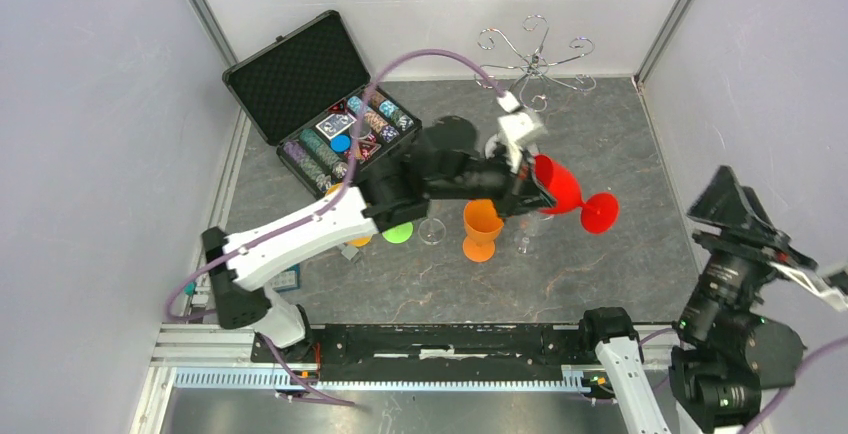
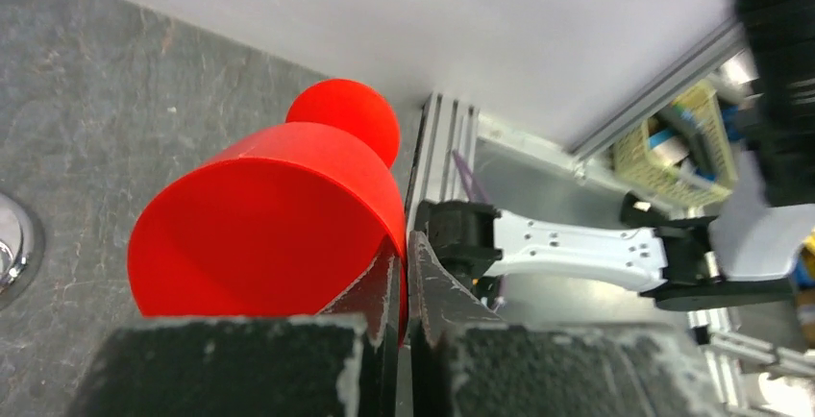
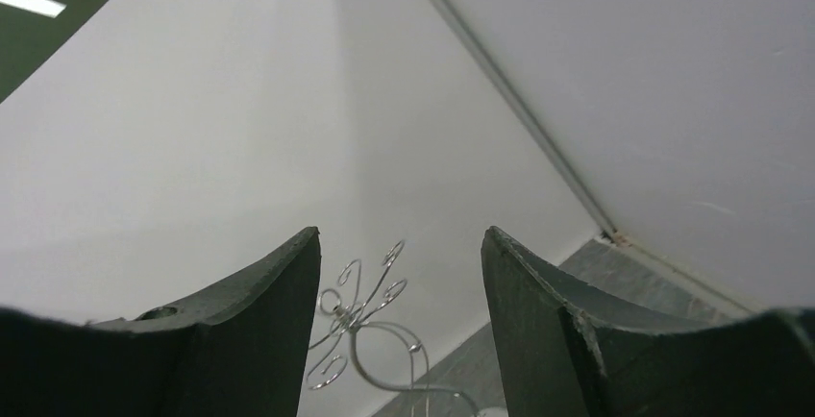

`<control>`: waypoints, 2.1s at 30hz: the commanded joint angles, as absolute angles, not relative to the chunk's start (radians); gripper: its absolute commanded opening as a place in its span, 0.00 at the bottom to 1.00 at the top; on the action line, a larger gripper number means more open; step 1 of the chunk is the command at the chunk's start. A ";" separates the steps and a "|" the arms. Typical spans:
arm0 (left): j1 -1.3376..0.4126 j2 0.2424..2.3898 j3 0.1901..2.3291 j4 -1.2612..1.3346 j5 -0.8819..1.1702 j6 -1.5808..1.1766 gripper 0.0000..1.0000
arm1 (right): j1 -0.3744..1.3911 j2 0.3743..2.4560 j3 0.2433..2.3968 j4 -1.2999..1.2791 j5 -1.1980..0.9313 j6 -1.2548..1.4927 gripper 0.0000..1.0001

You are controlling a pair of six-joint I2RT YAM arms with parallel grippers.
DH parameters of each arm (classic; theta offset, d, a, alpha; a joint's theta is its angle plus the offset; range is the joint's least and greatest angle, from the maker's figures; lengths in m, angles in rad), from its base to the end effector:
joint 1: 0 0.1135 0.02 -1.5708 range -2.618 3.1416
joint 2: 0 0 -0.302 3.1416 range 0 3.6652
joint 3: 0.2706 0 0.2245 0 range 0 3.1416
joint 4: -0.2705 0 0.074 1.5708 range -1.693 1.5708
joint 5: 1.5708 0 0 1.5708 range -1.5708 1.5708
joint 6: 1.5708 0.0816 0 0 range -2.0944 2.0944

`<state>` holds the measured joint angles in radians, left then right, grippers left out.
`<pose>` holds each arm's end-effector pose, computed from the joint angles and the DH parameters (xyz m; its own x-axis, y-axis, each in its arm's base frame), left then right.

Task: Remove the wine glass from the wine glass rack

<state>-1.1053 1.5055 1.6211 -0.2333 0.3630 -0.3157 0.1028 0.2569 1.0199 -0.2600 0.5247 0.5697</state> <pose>0.1346 -0.3325 0.4818 -0.3586 0.0672 -0.9311 0.9282 0.1319 -0.3479 -0.0261 -0.0438 0.4528 0.5914 0.5303 -0.6074 0.0341 0.7362 0.6759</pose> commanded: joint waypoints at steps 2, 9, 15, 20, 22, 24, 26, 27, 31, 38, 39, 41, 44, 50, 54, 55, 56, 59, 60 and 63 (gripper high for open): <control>-1.220 1.690 1.831 -0.484 0.156 -0.092 0.02 | 0.103 0.186 1.075 -0.318 0.720 0.467 0.66; -1.308 1.950 2.074 -0.653 0.017 -0.002 0.02 | 0.104 0.139 1.095 -0.365 0.777 0.452 0.65; -1.320 2.142 2.258 -0.720 0.003 0.135 0.02 | 0.103 0.133 1.083 -0.398 0.775 0.471 0.65; -1.320 2.240 2.344 -0.773 -0.021 0.222 0.02 | 0.104 0.157 1.098 -0.398 0.746 0.474 0.65; -1.320 2.256 2.340 -0.776 -0.034 0.247 0.02 | 0.103 0.161 1.095 -0.401 0.740 0.479 0.65; -1.321 2.272 2.341 -0.786 -0.043 0.270 0.02 | 0.103 0.157 1.086 -0.404 0.734 0.488 0.65; -1.320 2.283 2.341 -0.794 -0.049 0.284 0.03 | 0.104 0.156 1.076 -0.404 0.730 0.493 0.65; -1.320 2.287 2.340 -0.796 -0.047 0.291 0.04 | 0.105 0.156 1.074 -0.406 0.729 0.496 0.65; -1.320 2.300 2.342 -0.798 -0.011 0.303 0.07 | 0.104 0.159 1.071 -0.414 0.718 0.504 0.65; -1.321 2.325 2.354 -0.798 -0.011 0.302 0.10 | 0.104 0.160 1.072 -0.419 0.710 0.509 0.64; -1.321 2.327 2.357 -0.798 -0.013 0.302 0.11 | 0.102 0.161 1.071 -0.421 0.709 0.510 0.65; -1.321 2.328 2.366 -0.798 -0.015 0.298 0.18 | 0.103 0.162 1.070 -0.422 0.705 0.513 0.65; -1.321 2.332 2.389 -0.796 -0.026 0.294 0.25 | 0.103 0.166 1.071 -0.422 0.698 0.516 0.65; -1.321 2.315 2.414 -0.769 -0.033 0.281 0.38 | 0.104 0.171 1.078 -0.425 0.687 0.518 0.65; -1.321 2.279 2.416 -0.756 -0.011 0.276 0.57 | 0.104 0.171 1.085 -0.429 0.685 0.520 0.65; -1.321 2.260 2.413 -0.757 -0.007 0.275 0.62 | 0.103 0.172 1.087 -0.429 0.683 0.521 0.65; -1.321 2.238 2.410 -0.756 -0.005 0.274 0.66 | 0.103 0.172 1.089 -0.428 0.679 0.520 0.65; -1.322 2.159 2.386 -0.754 -0.005 0.262 0.84 | 0.103 0.177 1.095 -0.422 0.650 0.509 0.67; -1.322 2.131 2.371 -0.747 -0.005 0.255 0.91 | 0.104 0.179 1.091 -0.417 0.638 0.507 0.67; -1.322 2.025 2.295 -0.725 -0.005 0.240 1.00 | 0.103 0.181 1.082 -0.407 0.616 0.505 0.70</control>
<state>-1.3201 2.2520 2.3375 -0.7883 -0.0193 0.2573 0.1028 0.1532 1.0752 -0.4274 0.6647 0.5148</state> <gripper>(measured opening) 0.977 0.684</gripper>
